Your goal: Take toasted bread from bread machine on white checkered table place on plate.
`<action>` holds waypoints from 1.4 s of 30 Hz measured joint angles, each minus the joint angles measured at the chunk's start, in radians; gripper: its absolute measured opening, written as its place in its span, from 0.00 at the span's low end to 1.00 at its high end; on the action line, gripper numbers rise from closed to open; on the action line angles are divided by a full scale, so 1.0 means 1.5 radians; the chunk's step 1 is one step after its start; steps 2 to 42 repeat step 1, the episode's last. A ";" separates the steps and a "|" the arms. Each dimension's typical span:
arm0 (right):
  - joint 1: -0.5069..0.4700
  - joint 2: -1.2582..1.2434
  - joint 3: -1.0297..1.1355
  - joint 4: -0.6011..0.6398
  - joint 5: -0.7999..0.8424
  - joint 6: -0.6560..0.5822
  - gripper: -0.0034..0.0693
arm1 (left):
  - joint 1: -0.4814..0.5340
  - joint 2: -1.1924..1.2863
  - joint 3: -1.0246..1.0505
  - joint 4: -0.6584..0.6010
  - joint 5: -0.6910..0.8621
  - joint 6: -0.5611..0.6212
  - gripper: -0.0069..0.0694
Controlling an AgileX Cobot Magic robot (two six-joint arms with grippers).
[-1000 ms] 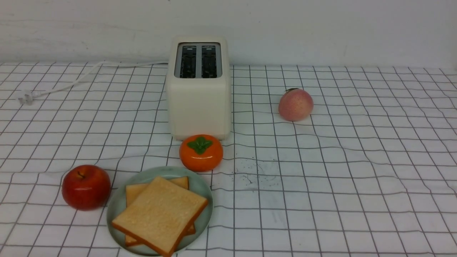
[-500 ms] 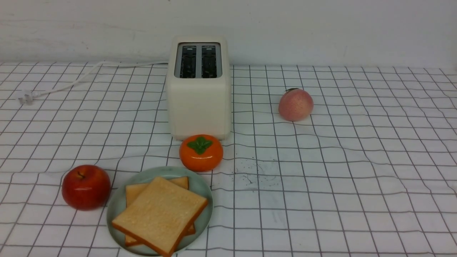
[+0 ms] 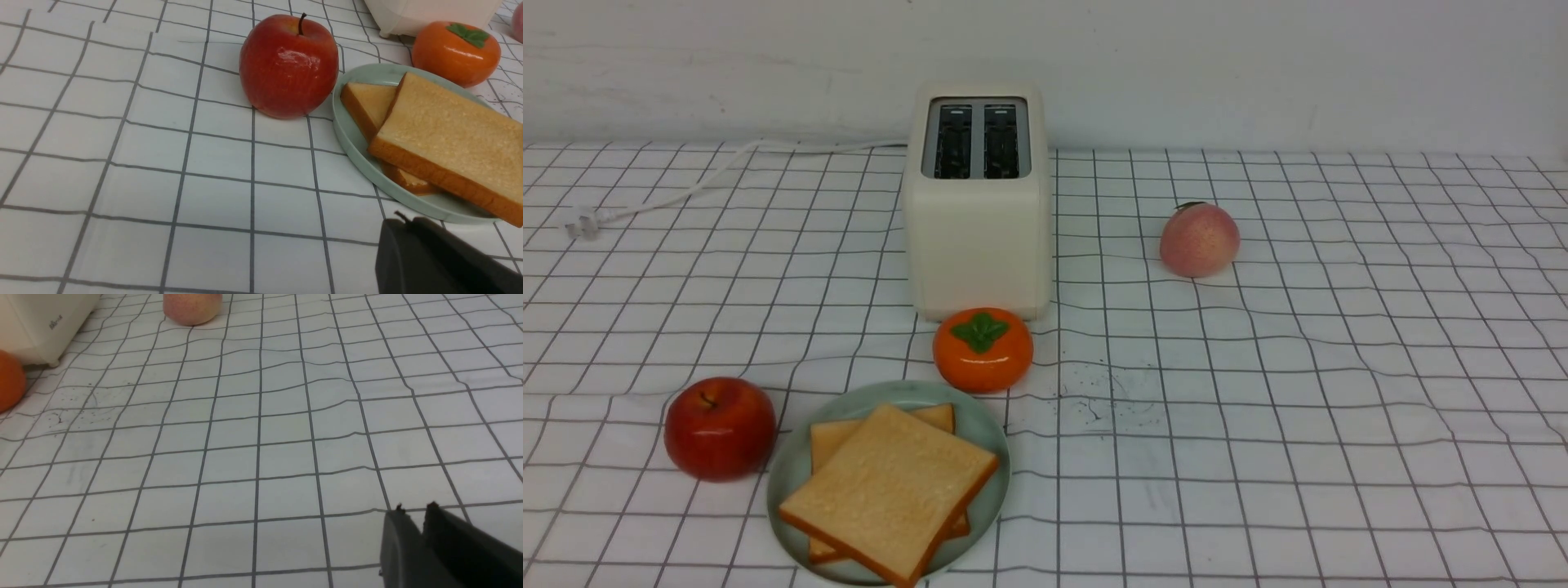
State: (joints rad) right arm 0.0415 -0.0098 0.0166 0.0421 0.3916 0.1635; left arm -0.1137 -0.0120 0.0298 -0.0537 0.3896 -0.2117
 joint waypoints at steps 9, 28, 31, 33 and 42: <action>0.000 0.000 0.000 0.000 0.000 0.000 0.16 | 0.000 0.000 0.000 0.000 0.000 0.000 0.11; 0.000 0.000 0.000 0.000 0.000 0.000 0.16 | 0.000 0.000 0.000 0.000 0.000 0.000 0.11; 0.000 0.000 0.000 0.000 0.000 0.000 0.16 | 0.000 0.000 0.000 0.000 0.000 0.000 0.11; 0.000 0.000 0.000 0.000 0.000 0.000 0.16 | 0.000 0.000 0.000 0.000 0.000 0.000 0.11; 0.000 0.000 0.000 0.000 0.000 0.000 0.16 | 0.000 0.000 0.000 0.000 0.000 0.000 0.11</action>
